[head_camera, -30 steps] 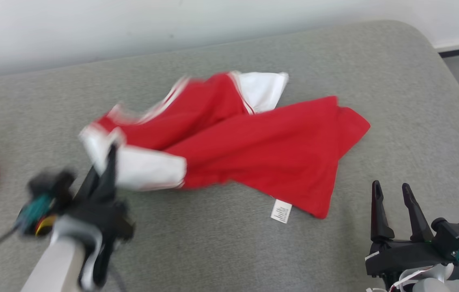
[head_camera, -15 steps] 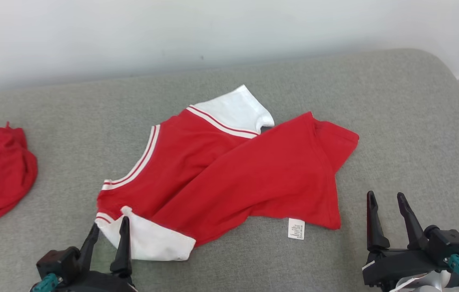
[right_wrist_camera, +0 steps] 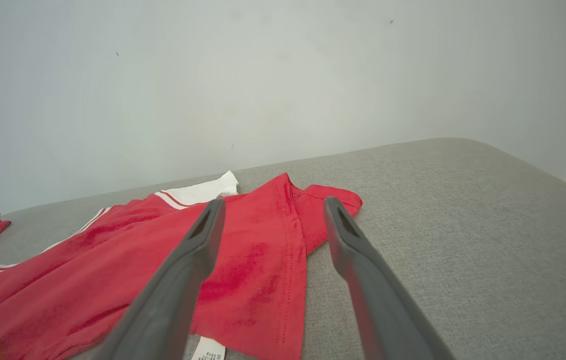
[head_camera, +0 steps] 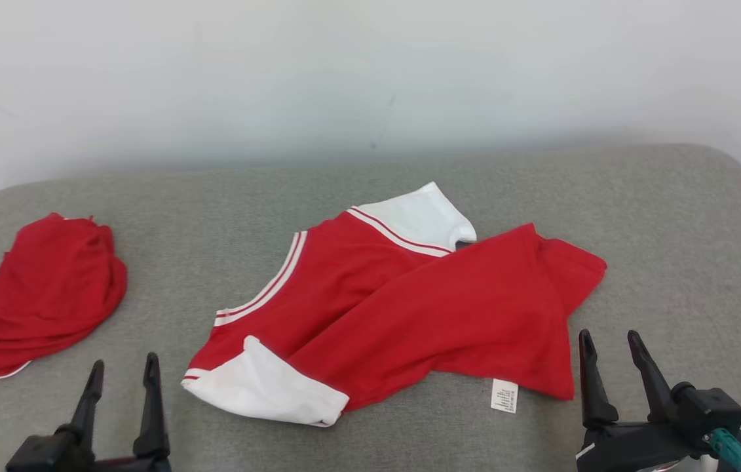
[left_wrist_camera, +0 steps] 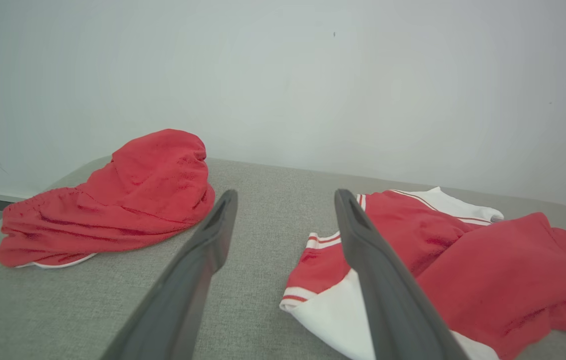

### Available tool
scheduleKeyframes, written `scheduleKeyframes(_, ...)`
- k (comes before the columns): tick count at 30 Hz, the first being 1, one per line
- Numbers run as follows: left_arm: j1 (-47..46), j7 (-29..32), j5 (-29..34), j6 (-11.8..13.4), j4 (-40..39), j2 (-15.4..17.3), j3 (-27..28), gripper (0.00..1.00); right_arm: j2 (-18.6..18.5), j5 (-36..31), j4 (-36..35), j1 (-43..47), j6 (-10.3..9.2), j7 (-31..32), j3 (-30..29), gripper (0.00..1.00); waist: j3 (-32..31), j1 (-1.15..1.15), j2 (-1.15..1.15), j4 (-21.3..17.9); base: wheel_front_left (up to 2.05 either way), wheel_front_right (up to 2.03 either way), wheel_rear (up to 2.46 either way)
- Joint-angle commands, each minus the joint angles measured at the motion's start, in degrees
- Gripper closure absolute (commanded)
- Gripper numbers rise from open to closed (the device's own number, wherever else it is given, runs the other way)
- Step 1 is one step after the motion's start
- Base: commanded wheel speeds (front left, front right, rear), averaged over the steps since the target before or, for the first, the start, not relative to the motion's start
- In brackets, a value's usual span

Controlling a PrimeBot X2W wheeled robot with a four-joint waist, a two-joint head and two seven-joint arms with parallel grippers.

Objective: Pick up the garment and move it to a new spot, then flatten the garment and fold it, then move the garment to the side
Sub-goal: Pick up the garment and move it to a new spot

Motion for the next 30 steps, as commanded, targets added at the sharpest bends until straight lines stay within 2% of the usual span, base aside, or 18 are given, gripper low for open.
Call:
scheduleKeyframes(1,1.67,-0.17,1.59,0.02,-0.94,0.03,0.79,0.0,-0.07,-0.35,-0.32,0.84,-0.12,0.04,0.41,0.0,-1.37,0.01,0.0,1.58,0.0,0.0,0.0)
scheduleKeyframes(11,7.58,-0.18,7.51,-2.89,-5.04,-1.65,5.69,0.0,-0.09,-0.36,-1.95,2.65,-0.12,1.26,2.87,0.0,-1.72,0.01,0.0,2.88,0.0,0.0,0.0)
scheduleKeyframes(21,9.13,-0.19,11.39,-6.19,-3.75,-4.38,8.52,0.0,-0.08,-0.78,-2.27,4.76,-0.12,2.17,2.75,0.0,-1.63,0.01,0.0,3.64,0.0,0.0,0.0)
scheduleKeyframes(30,9.1,-0.19,14.02,-8.04,-3.18,-6.39,10.56,0.0,-0.08,-0.25,-1.21,5.19,-0.12,2.18,2.95,0.0,-1.61,0.01,0.0,3.46,0.0,0.0,0.0)
